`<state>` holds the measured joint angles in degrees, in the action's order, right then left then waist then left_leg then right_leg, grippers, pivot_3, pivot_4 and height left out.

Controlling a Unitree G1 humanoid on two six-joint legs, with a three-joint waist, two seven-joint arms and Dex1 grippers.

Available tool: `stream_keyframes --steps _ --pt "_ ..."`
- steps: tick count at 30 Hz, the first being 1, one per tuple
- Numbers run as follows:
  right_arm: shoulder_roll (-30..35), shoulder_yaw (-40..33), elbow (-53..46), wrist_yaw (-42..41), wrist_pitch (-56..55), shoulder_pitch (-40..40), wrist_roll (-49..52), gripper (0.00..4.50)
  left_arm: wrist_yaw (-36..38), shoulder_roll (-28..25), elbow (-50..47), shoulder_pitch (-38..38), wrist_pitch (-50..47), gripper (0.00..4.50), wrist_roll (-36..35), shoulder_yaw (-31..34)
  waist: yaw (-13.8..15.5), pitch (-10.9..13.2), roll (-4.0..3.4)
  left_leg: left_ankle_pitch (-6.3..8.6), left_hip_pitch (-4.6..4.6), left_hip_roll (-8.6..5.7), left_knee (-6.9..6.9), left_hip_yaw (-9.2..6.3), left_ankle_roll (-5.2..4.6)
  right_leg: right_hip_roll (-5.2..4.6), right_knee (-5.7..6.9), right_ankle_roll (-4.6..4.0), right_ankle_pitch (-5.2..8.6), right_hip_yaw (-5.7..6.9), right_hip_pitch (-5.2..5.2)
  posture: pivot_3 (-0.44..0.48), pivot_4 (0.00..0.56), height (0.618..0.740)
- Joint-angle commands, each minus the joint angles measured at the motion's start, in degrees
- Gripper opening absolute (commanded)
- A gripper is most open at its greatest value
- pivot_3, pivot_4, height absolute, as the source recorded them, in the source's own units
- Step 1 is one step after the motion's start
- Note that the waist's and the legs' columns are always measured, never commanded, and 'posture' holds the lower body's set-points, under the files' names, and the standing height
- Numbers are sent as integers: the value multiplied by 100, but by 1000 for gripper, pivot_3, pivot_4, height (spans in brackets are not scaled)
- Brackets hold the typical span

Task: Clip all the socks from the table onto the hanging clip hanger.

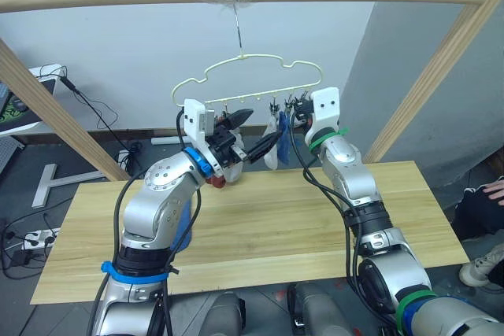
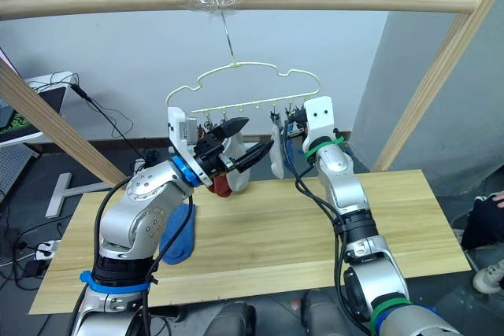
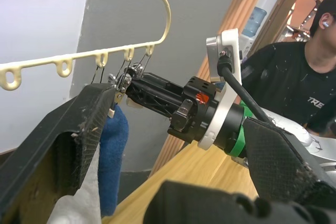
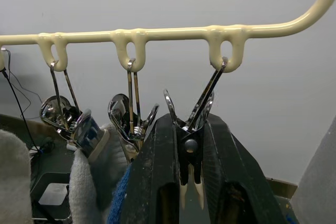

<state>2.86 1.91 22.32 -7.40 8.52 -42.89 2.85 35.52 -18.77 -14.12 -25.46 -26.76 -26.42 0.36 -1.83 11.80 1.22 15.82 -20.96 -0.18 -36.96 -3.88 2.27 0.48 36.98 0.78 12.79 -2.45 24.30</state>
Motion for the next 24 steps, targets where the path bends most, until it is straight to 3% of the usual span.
stream_keyframes --steps 1,9,10,24 --pt "11 -45 -218 31 -78 -96 -38 487 -25 -13 -283 -73 25 4500 -67 11 0 4 1 0 0 0 0 0 0 0 0 0 0 0 0 50 199 740" --pt "-11 -42 -257 -43 -66 -69 26 487 -14 -20 -274 -81 18 4500 -64 21 0 28 -1 0 0 0 0 0 0 -3 0 0 0 0 0 48 202 740" --pt "-10 -38 -245 -32 -72 -74 13 970 -13 -20 -265 -85 21 4500 -62 24 0 28 -1 0 0 0 0 0 0 -6 0 0 0 0 0 48 202 740" --pt "-4 -37 -210 26 -81 -107 -35 970 -25 -27 -271 -83 25 4500 -54 32 0 40 0 0 -1 0 0 -1 0 -7 -1 0 0 1 0 50 207 740"
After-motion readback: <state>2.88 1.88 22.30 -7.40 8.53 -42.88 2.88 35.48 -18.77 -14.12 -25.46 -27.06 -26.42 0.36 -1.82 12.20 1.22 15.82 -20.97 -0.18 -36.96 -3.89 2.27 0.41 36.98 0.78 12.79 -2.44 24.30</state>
